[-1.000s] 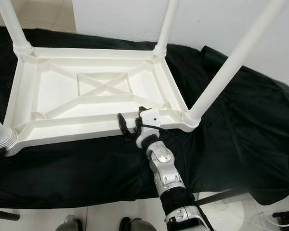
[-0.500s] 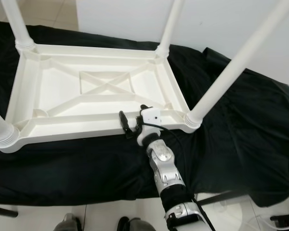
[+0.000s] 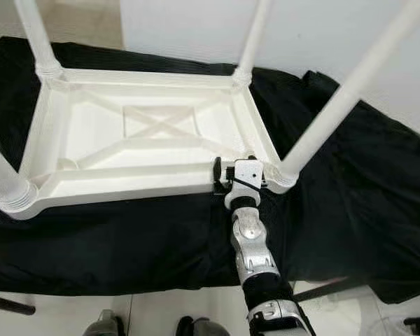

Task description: Building children table

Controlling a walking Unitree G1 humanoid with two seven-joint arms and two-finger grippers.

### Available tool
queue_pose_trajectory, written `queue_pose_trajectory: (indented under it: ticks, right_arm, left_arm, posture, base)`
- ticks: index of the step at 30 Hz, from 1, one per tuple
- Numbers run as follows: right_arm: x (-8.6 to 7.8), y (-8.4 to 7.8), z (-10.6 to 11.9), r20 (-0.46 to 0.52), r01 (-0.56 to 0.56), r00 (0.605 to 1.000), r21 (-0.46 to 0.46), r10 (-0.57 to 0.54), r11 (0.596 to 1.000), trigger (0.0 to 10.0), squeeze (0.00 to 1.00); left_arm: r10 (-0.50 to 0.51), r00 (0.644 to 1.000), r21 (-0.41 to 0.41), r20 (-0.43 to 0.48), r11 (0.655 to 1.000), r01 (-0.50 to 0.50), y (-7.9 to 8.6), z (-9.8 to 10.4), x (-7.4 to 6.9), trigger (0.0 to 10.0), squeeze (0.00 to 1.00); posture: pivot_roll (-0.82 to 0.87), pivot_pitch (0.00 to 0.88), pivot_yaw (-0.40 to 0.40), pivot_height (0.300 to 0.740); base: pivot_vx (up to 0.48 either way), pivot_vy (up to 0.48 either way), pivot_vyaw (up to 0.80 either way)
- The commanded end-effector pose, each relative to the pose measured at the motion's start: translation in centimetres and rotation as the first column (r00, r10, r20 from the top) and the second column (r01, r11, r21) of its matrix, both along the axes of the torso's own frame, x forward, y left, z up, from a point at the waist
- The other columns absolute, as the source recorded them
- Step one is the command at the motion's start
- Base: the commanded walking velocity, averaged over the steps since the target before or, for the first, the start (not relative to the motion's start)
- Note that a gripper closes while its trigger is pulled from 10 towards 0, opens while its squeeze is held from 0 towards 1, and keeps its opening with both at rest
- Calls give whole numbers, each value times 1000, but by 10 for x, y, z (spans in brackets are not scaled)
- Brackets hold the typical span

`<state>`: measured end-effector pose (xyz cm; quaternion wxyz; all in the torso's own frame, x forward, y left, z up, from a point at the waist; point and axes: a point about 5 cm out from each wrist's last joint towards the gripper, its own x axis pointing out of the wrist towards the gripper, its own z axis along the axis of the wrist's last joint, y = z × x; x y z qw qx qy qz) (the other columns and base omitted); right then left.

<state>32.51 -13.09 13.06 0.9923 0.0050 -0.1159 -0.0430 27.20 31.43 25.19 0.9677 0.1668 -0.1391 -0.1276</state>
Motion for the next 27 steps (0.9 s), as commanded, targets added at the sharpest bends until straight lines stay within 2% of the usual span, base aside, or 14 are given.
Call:
queue_pose_trajectory:
  ticks: [1, 3, 7, 9, 11, 12, 14, 15, 16, 18, 20, 22, 24, 27]
  right_arm:
    - [-9, -9, -23, -101, 50, 994, 19, -48, 999, 10000, 0]
    - [-14, -6, -23, -92, 44, 995, 28, -42, 999, 10000, 0]
    - [-16, -5, -23, -89, 45, 995, 33, -42, 998, 10000, 0]
    - [-20, -1, -22, -80, 39, 996, 51, -35, 998, 10000, 0]
    - [-21, 1, -21, -74, 30, 997, 60, -25, 998, 10000, 0]
    - [-25, 2, -19, -67, 27, 998, 91, -21, 996, 10000, 0]
    - [-25, 2, -19, -67, 27, 998, 91, -21, 996, 10000, 0]
    - [-28, 3, -17, -57, 20, 998, 133, -13, 991, 10000, 0]
    - [-28, 3, -17, -57, 20, 998, 133, -13, 991, 10000, 0]
    - [-35, 0, -16, -57, 29, 998, 230, -16, 973, 10000, 0]
    - [-37, -3, -15, -51, 33, 998, 251, -21, 967, 10000, 0]
    - [-37, -3, -15, -51, 33, 998, 251, -21, 967, 10000, 0]
    - [-36, -7, -8, -21, 45, 999, 243, -41, 969, 10000, 0]
    - [-36, -9, -5, -14, 70, 998, 225, -68, 972, 10000, 0]
  left_arm:
    - [74, 997, -25, 12, 997, -73, -2, -6, 13, 10000, 0]
    - [53, 999, -41, 5, 998, -52, -8, -10, 25, 10000, 0]
    - [42, 999, -53, 0, 998, -42, -11, -12, 30, 10000, 0]
    - [5, 1000, -74, -4, 997, -5, -20, -18, 39, 10000, 0]
    - [-13, 1000, -84, -5, 996, 13, -24, -20, 42, 10000, 0]
    - [-45, 999, -91, -6, 995, 45, -31, -22, 46, 10000, 0]
    - [-45, 999, -91, -6, 995, 45, -31, -22, 46, 10000, 0]
    - [-77, 997, -101, -8, 992, 76, -38, -24, 48, 10000, 0]
    - [-77, 997, -101, -8, 992, 76, -38, -24, 48, 10000, 0]
    - [-138, 990, -110, -17, 985, 136, -50, -30, 52, 10000, 0]
    - [-158, 987, -113, -17, 981, 155, -55, -33, 52, 10000, 0]
    - [-158, 987, -113, -17, 981, 155, -55, -33, 52, 10000, 0]
    - [-203, 979, -123, -26, 972, 199, -67, -41, 51, 10000, 0]
    - [-229, 973, -131, -31, 966, 223, -72, -45, 49, 10000, 0]
  posture:
    - [124, 150, -77, 740]
    - [107, 150, -74, 740]
    - [102, 150, -74, 740]
    - [76, 151, -71, 740]
    - [71, 151, -70, 740]
    - [60, 154, -69, 740]
    - [60, 154, -69, 740]
    - [51, 156, -70, 740]
    - [51, 156, -70, 740]
    - [37, 160, -72, 740]
    - [32, 160, -73, 740]
    - [32, 160, -73, 740]
    - [20, 156, -77, 740]
    - [18, 154, -78, 740]
  base:
    - [0, 0, 0]
    - [0, 0, 0]
    - [0, 0, 0]
    - [0, 0, 0]
    - [0, 0, 0]
    - [0, 0, 0]
    - [0, 0, 0]
    - [0, 0, 0]
    - [0, 0, 0]
    - [0, 0, 0]
    - [0, 0, 0]
    - [0, 0, 0]
    - [0, 0, 0]
    - [0, 0, 0]
